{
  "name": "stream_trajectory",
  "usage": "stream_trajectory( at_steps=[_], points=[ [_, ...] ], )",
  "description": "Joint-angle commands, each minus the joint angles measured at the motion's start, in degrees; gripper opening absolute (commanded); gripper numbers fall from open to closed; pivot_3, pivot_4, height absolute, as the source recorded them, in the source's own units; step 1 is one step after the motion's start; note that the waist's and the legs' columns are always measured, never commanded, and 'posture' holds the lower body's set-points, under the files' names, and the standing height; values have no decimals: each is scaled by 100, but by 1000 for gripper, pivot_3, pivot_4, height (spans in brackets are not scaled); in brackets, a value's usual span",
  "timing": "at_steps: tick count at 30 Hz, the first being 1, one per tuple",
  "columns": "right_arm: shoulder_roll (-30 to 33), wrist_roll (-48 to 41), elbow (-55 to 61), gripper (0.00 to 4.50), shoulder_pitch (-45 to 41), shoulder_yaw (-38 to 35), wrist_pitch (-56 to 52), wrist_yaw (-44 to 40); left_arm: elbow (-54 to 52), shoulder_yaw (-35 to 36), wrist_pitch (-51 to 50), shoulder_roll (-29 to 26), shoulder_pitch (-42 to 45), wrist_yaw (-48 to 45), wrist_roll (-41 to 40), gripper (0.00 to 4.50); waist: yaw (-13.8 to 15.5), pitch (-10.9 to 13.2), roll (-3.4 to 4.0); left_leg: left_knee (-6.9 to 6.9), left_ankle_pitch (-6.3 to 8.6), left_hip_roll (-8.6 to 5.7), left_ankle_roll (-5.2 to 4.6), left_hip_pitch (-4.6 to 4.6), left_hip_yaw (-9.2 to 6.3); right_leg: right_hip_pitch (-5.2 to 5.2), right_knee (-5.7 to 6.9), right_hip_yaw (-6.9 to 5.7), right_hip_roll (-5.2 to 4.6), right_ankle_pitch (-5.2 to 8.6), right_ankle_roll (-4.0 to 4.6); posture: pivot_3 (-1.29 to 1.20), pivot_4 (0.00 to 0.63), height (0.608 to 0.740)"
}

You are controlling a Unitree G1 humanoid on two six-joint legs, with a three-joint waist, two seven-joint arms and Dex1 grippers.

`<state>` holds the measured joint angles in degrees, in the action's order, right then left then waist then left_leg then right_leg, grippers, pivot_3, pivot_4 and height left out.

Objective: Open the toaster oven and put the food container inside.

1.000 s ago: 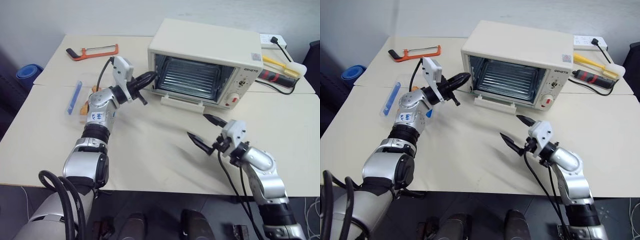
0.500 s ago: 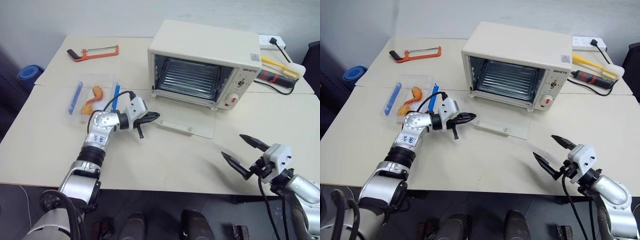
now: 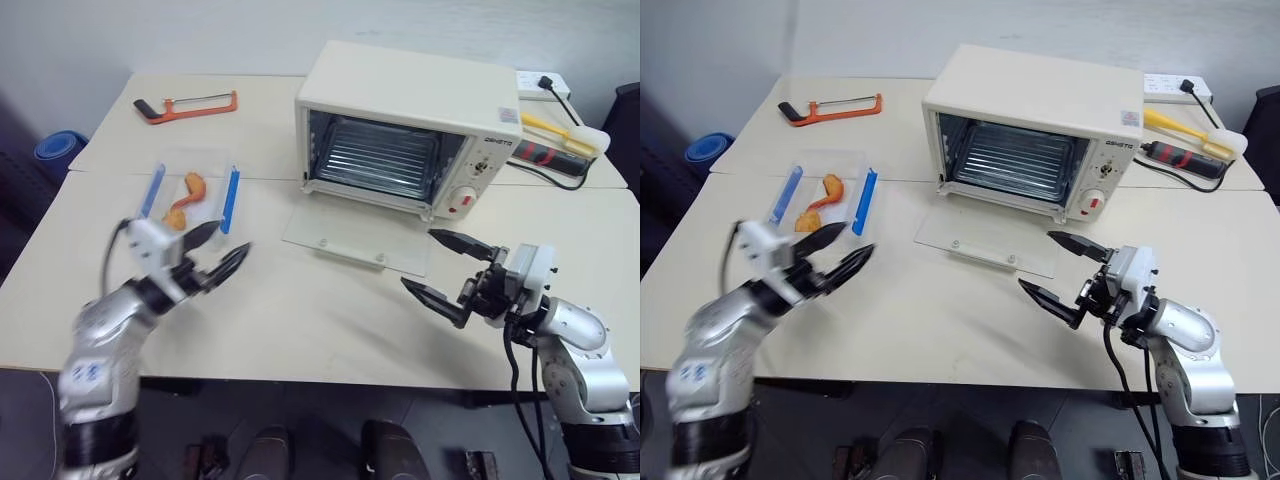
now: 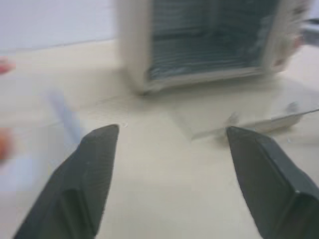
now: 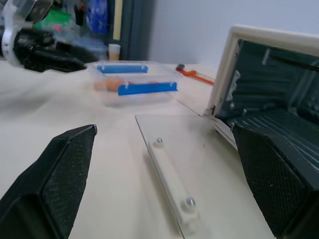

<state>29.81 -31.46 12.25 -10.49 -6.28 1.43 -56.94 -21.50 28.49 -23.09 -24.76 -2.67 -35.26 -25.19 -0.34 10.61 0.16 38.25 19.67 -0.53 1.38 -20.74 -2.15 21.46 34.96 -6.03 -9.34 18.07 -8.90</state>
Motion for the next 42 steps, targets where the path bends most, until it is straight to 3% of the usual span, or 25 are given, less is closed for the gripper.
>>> stream_trajectory(
  at_steps=[1, 5, 7, 11, 13, 15, 17, 22, 24, 29, 37, 42],
  points=[
    [-161, 45, -105, 4500, -208, 162, 226, -145, -519, 1018, -348, 70, -809, 481, -430, 4489, 49, 2, -5, -1, 0, 0, 1, 1, -1, -3, 1, -4, 0, 0, 1, 0, 150, 740],
    [-290, 161, -267, 4500, -399, 259, 372, -182, -727, 1562, -747, 178, -1445, 861, -829, 4489, 206, 2, -7, 30, 4, -3, -2, -1, -14, -23, -5, -12, -1, -3, 8, 0, 150, 740],
    [-259, 187, -297, 4500, -396, 246, 387, -184, -1022, 1619, -1642, 95, -1235, 1477, -1404, 4489, 244, 2, -7, 41, 8, -7, -4, -1, -28, -37, -8, -15, -1, -3, 9, 0, 150, 740],
    [-103, 157, -260, 4500, -227, 193, 290, -291, -1171, 1779, -3409, 112, -87, 3570, -3282, 4489, 252, 1, -8, 45, 10, -9, -2, 0, -39, -39, -1, -12, -1, -3, 9, 0, 150, 740],
    [-34, 144, -239, 4500, -165, 168, 247, -311, -893, 1759, -3862, 162, 688, 5241, -4380, 4489, 208, -2, -13, 48, 11, -9, -1, 1, -43, -37, 3, -9, -1, -3, 9, 0, 150, 740],
    [12, 133, -222, 4500, -135, 162, 213, -309, -578, 1730, -3840, 224, 1326, 6850, -5103, 4489, 172, -4, -16, 49, 12, -8, 0, 5, -55, -37, 7, -2, -1, -4, 8, 0, 150, 740],
    [28, 125, -186, 4500, -96, 163, 200, -307, -222, 1447, -3371, 225, 1705, 8380, -6319, 4489, 114, -5, -18, 34, 12, -4, 2, 24, -53, -35, 12, 11, 2, -3, 8, 0, 150, 740],
    [60, 105, -6, 4500, 86, 176, 171, -304, 344, 610, -2825, 16, 2503, 10327, -7130, 4489, 116, -7, -22, 4, 12, -5, 4, 49, -35, -36, 9, 27, 4, -3, 8, 0, 150, 740],
    [61, 102, 83, 4500, 191, 156, 138, -249, 876, 189, -2873, -191, 2857, 10800, -7275, 4489, 140, -8, -22, 5, 12, -7, 4, 48, -35, -35, 5, 28, 4, -3, 8, 0, 150, 740],
    [34, 86, 340, 4500, 423, 119, 49, -85, 1663, -185, -2811, -613, 3311, 10746, -6729, 4489, 156, -8, -22, 2, 11, -10, 6, 47, -20, -27, 4, 38, 7, -3, 8, 0, 150, 740],
    [-34, 101, 643, 4500, 697, 159, 1, 131, 2455, -521, -2946, -592, 3787, 10452, -6630, 4489, 163, -9, -24, 1, 10, -7, 7, 44, 33, -20, 4, 41, 10, -3, 8, 0, 150, 740],
    [-53, 122, 652, 4500, 738, 204, 32, 171, 2680, -480, -2918, -607, 3869, 10307, -6309, 3361, 149, -9, -24, -2, 10, -6, 7, 45, 39, -16, 5, 44, 10, -3, 8, 0, 150, 740]
  ],
)
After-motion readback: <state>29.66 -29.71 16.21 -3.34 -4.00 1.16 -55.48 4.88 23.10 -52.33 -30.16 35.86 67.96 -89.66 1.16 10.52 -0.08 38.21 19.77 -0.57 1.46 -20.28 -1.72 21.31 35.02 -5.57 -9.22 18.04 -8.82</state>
